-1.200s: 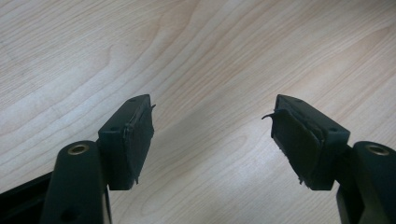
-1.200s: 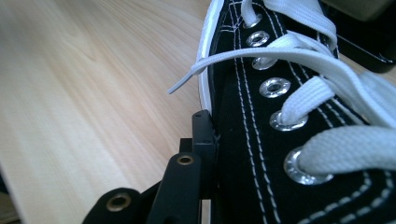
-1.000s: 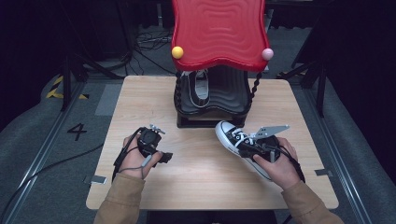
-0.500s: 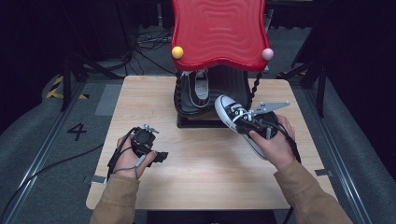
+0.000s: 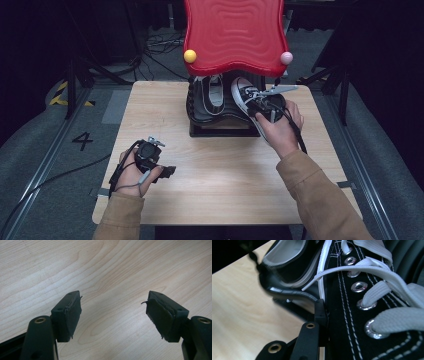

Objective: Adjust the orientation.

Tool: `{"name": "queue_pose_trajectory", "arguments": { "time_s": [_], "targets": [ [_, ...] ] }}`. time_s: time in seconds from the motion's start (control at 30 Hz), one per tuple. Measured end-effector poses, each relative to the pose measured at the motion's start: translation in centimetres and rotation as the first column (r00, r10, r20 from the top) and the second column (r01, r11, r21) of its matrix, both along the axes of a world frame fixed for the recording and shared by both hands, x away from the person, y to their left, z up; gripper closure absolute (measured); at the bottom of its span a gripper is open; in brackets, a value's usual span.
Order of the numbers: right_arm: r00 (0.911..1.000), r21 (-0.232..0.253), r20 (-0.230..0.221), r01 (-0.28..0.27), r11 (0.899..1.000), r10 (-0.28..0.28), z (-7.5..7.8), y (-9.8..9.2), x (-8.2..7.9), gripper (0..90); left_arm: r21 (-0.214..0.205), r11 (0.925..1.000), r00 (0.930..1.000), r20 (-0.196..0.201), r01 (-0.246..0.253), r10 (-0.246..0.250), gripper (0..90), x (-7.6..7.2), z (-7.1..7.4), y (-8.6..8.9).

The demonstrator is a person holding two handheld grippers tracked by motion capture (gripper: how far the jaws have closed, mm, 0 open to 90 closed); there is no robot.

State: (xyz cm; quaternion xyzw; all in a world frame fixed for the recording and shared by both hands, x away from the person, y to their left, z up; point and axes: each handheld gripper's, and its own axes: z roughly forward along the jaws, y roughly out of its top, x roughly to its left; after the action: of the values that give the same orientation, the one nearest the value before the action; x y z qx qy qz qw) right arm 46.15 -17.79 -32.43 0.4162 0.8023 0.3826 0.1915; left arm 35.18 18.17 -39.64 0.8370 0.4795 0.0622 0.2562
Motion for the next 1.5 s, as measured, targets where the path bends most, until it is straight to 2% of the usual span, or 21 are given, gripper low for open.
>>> {"name": "queue_pose_trajectory", "arguments": {
  "time_s": [0.07, 0.2, 0.37, 0.4, 0.57, 0.63, 0.7, 0.73, 0.77, 0.8, 0.83, 0.9, 1.07, 1.13, 1.27, 1.4, 1.5],
  "targets": [
    [0.9999, 0.011, 0.002, 0.012, 1.0, -0.012, -0.1, 0.3, 0.7, 85.1, 0.002, 1.0, 1.0, -0.002, 0.001, -0.001, 28.7, -0.1, 0.0, 0.2],
    [0.9987, -0.002, 0.03, 0.04, 0.999, -0.04, -0.3, 1.2, 1.7, 85.0, 0.001, 1.0, 1.0, -0.003, -0.007, 0.007, 28.6, -0.5, -0.1, 0.5],
    [0.9957, 0.003, 0.05, 0.077, 0.997, -0.077, -0.4, 2.0, 2.9, 84.8, -0.002, 0.9998, 0.9998, -0.006, -0.02, 0.02, 28.6, -1.0, -0.1, 1.1],
    [0.9933, -0.003, 0.07, 0.093, 0.996, -0.092, -0.6, 2.5, 3.5, 84.7, -0.006, 0.9996, 0.9996, -0.003, -0.028, 0.028, 28.5, -1.1, 0.0, 1.3],
    [0.9901, 0.002, 0.068, 0.123, 0.992, -0.123, -1.2, 3.1, 4.2, 84.3, -0.008, 0.9993, 0.9993, -0.007, -0.038, 0.038, 28.5, -1.4, -0.1, 1.8],
    [0.9892, -0.029, 0.068, 0.132, 0.991, -0.13, -1.5, 3.6, 4.3, 83.7, -0.008, 0.9991, 0.9991, -0.008, -0.042, 0.042, 28.5, -1.4, -0.2, 1.9],
    [0.9893, -0.042, 0.064, 0.134, 0.99, -0.131, -1.5, 3.8, 4.3, 83.2, -0.008, 0.9991, 0.9991, -0.01, -0.042, 0.042, 28.5, -1.4, -0.3, 2.0],
    [0.9893, -0.08, 0.053, 0.14, 0.987, -0.136, -1.7, 4.2, 4.3, 79.0, -0.009, 0.9991, 0.999, -0.013, -0.042, 0.042, 28.5, -1.4, -0.3, 1.9],
    [0.9893, -0.08, 0.053, 0.14, 0.987, -0.136, -1.7, 4.2, 4.3, 79.0, -0.009, 0.9991, 0.999, -0.013, -0.042, 0.042, 28.5, -1.4, -0.3, 1.9],
    [0.9907, -0.099, 0.044, 0.132, 0.986, -0.129, -1.9, 4.6, 4.2, 71.9, -0.007, 0.9992, 0.9991, -0.012, -0.04, 0.04, 28.5, -1.3, -0.3, 1.9],
    [0.9907, -0.099, 0.044, 0.132, 0.986, -0.129, -1.9, 4.6, 4.2, 71.9, -0.007, 0.9992, 0.9991, -0.012, -0.04, 0.04, 28.5, -1.3, -0.3, 1.9],
    [0.9942, -0.092, 0.001, 0.107, 0.99, -0.108, -2.2, 4.5, 4.2, 63.8, -0.009, 0.9994, 0.9994, -0.012, -0.032, 0.032, 28.5, -1.1, -0.3, 1.6],
    [0.9973, -0.063, -0.045, 0.055, 0.996, -0.057, -2.0, 3.9, 3.6, 51.7, -0.01, 0.9998, 0.9998, -0.01, -0.018, 0.018, 28.5, -0.6, -0.2, 1.1],
    [0.9974, -0.063, -0.051, 0.048, 0.997, -0.052, -2.0, 3.8, 3.5, 51.0, -0.011, 0.9998, 0.9998, -0.008, -0.016, 0.016, 28.5, -0.4, -0.2, 0.8],
    [0.9943, -0.062, -0.099, 0.033, 0.998, -0.039, -1.7, 3.3, 2.7, 50.4, -0.007, 1.0, 0.9999, -0.012, 0.005, -0.005, 28.5, 0.1, -0.2, 0.2],
    [0.9941, -0.058, -0.105, 0.019, 0.998, -0.025, -1.0, 2.8, 1.5, 49.3, -0.009, 0.9996, 0.9996, -0.011, 0.026, -0.027, 28.4, 0.5, -0.2, -0.3],
    [0.9964, -0.035, -0.082, 0.015, 0.999, -0.017, -0.1, 1.9, 0.3, 49.3, -0.008, 0.9993, 0.9993, -0.008, 0.036, -0.036, 28.4, 0.8, -0.1, -0.6]
  ]
}}
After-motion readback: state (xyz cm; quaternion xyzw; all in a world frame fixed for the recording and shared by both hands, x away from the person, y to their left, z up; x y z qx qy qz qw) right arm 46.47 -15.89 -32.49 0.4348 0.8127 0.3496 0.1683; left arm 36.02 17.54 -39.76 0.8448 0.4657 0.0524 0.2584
